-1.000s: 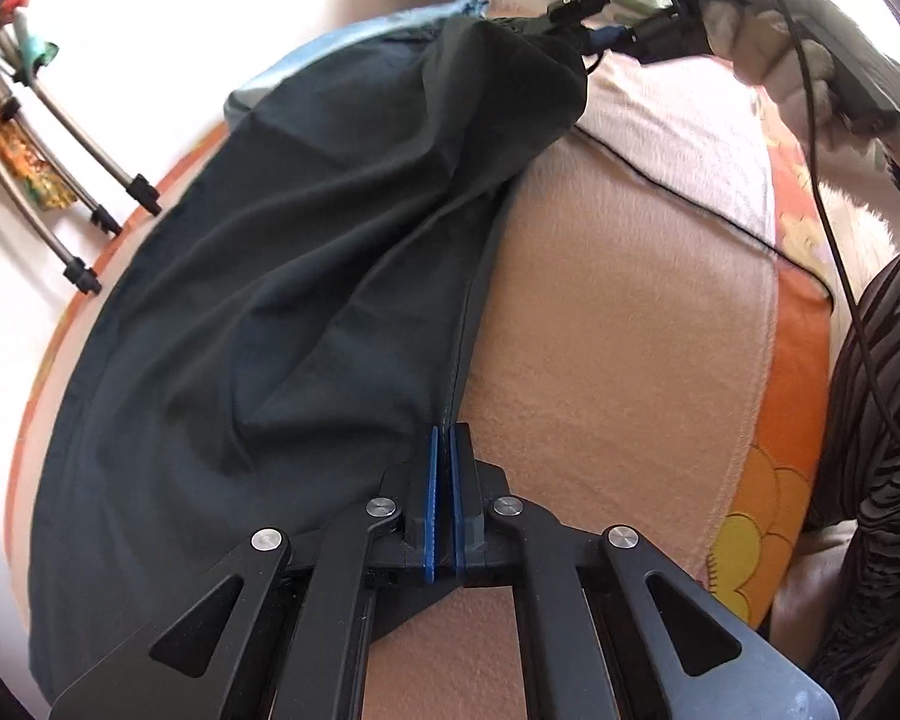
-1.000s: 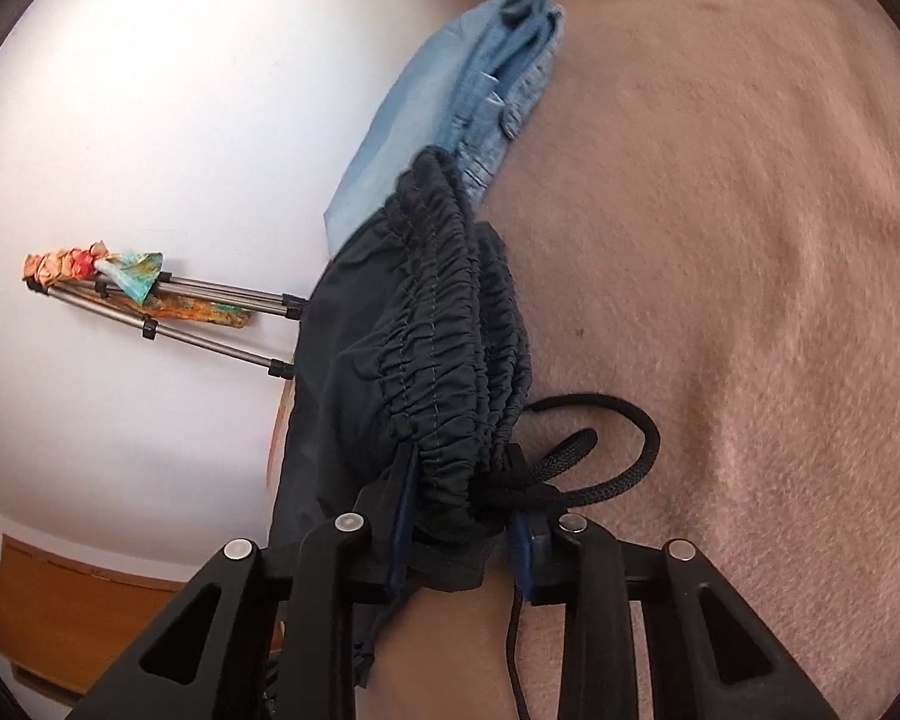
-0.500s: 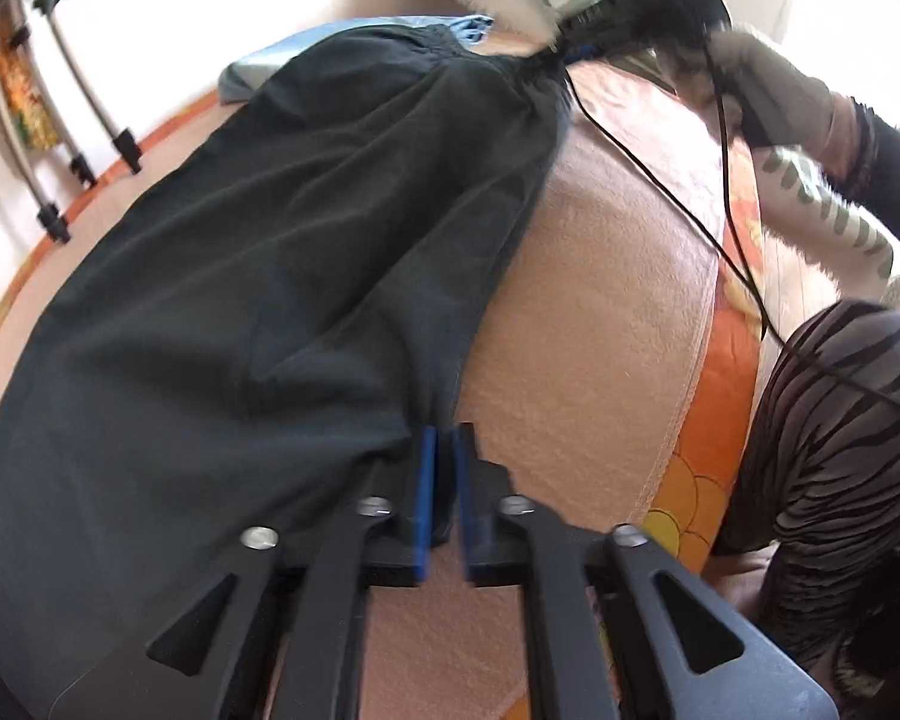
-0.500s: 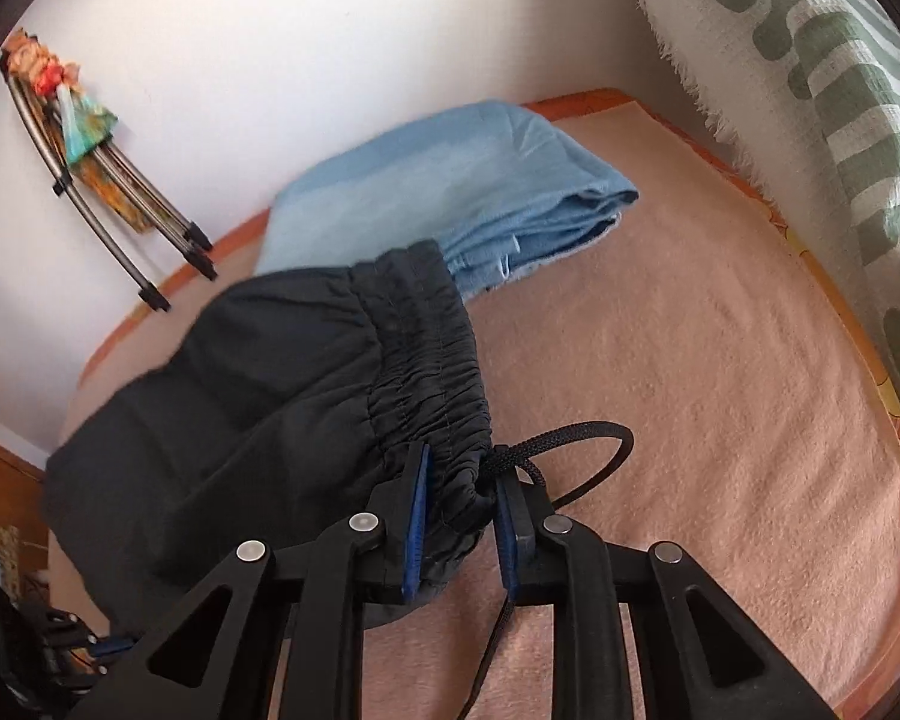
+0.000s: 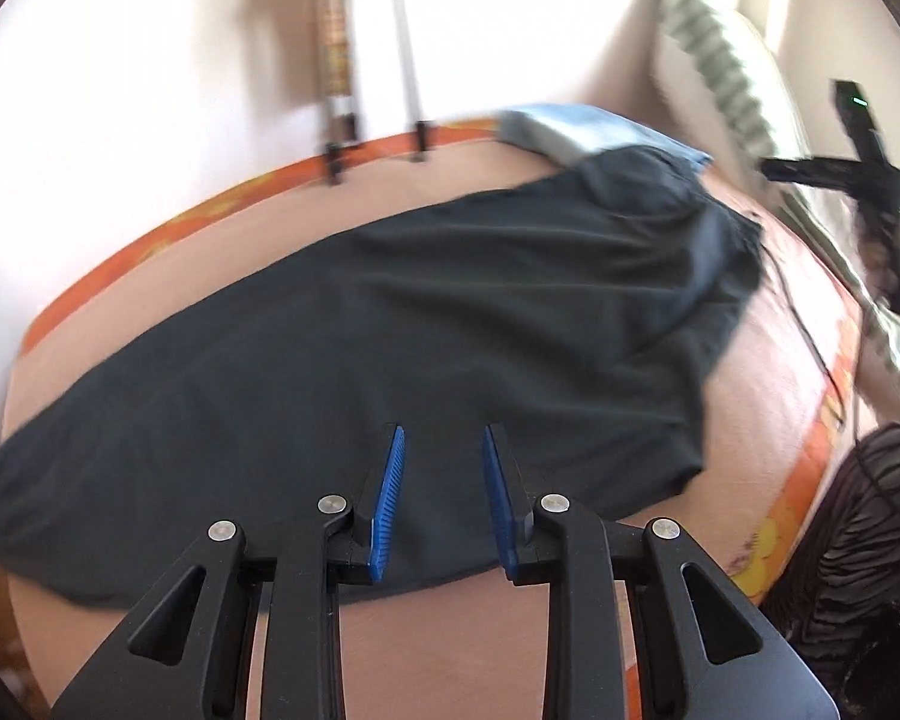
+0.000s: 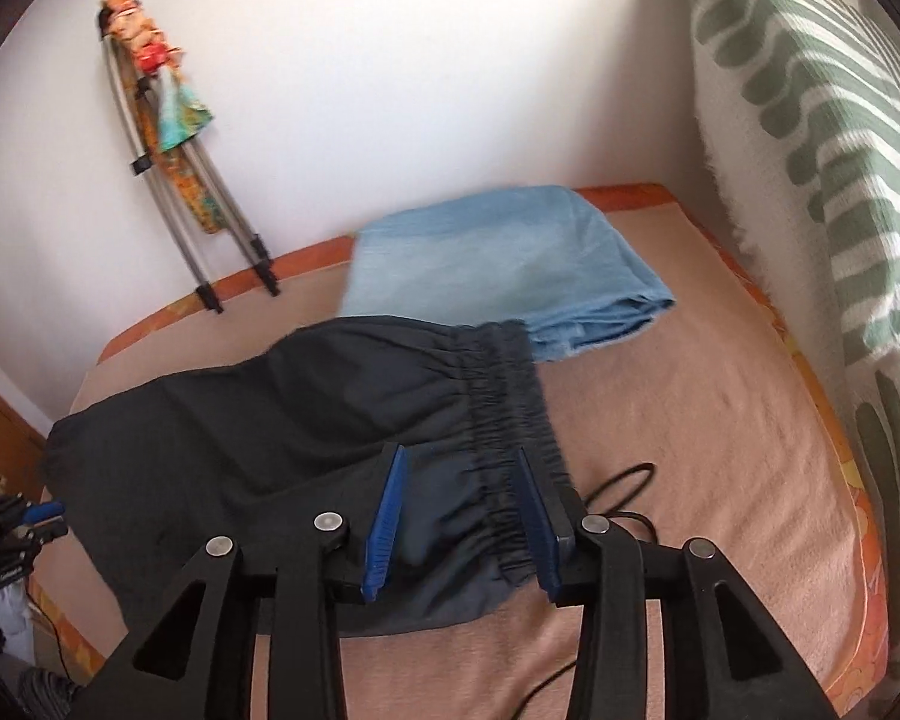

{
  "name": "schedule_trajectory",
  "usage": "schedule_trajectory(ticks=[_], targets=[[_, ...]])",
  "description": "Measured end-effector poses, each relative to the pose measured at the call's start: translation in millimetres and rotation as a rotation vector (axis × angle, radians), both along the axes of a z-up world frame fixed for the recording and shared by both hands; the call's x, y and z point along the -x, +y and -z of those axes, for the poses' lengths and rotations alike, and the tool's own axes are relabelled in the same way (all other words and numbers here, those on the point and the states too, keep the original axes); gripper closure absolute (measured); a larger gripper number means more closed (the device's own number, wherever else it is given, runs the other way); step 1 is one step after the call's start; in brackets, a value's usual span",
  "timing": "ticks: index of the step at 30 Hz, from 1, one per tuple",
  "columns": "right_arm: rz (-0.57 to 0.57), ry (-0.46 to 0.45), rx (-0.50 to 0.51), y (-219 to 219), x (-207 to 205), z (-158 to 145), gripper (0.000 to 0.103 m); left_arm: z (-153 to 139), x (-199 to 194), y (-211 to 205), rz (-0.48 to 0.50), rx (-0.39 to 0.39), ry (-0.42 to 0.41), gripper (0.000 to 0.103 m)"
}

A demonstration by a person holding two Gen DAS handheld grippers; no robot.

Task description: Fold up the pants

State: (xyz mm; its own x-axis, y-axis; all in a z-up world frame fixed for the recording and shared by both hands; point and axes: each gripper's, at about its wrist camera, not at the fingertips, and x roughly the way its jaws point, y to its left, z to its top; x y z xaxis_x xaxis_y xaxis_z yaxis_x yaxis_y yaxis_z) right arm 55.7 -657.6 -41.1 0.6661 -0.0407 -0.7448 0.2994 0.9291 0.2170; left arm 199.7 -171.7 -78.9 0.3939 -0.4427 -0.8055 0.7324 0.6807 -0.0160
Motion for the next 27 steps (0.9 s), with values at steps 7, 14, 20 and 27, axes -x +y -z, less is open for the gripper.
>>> schedule_trajectory(ticks=[7, 14, 20, 27], targets=[[-0.243, -0.056, 0.018, 97.2, -34.7, -27.2, 0.055, 14.8, -20.6, 77.9, -0.221, 0.036, 0.021, 0.068], [-0.407, -0.049, 0.056, 186.3, -71.7, -29.0, 0.043, 18.4, -46.0, 158.3, -0.428, 0.071, 0.011, 0.048], [-0.512, -0.004, 0.059, 256.4, -98.8, -16.9, 0.043, 26.3, -88.5, 251.8, -0.667, 0.161, 0.050, 0.046], [-0.630, 0.024, 0.066, 345.6, -143.8, -3.5, 0.043, 59.6, -134.3, 349.6, -0.924, 0.374, 0.217, 0.041]])
